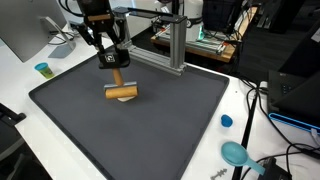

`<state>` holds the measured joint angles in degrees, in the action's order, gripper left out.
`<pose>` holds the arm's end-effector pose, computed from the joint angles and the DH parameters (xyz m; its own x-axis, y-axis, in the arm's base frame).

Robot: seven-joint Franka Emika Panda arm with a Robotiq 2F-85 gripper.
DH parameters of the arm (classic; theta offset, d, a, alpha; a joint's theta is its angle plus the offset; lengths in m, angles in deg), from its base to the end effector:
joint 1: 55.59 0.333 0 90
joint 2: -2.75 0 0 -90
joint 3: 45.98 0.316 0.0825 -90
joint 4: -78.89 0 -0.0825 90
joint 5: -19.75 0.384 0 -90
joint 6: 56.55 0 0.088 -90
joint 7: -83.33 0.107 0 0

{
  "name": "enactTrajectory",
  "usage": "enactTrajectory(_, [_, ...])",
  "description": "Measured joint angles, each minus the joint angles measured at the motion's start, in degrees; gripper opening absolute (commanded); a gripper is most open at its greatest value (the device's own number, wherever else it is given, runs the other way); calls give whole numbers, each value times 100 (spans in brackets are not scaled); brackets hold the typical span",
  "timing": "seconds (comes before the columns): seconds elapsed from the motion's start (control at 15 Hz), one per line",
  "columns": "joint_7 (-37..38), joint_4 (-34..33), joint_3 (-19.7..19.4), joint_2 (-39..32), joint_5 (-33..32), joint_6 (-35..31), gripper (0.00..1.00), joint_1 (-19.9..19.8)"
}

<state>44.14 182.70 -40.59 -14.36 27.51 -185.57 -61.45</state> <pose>0.6459 -0.0059 0.3918 0.8154 0.5450 0.1950 0.5598 -0.8282 -0.0259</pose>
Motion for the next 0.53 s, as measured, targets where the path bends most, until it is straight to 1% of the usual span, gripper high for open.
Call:
enactTrajectory(0.2, [419, 249, -133, 95, -274, 21, 21, 50])
enactTrajectory(0.53, [1087, 696, -307, 41, -355, -170, 21, 54])
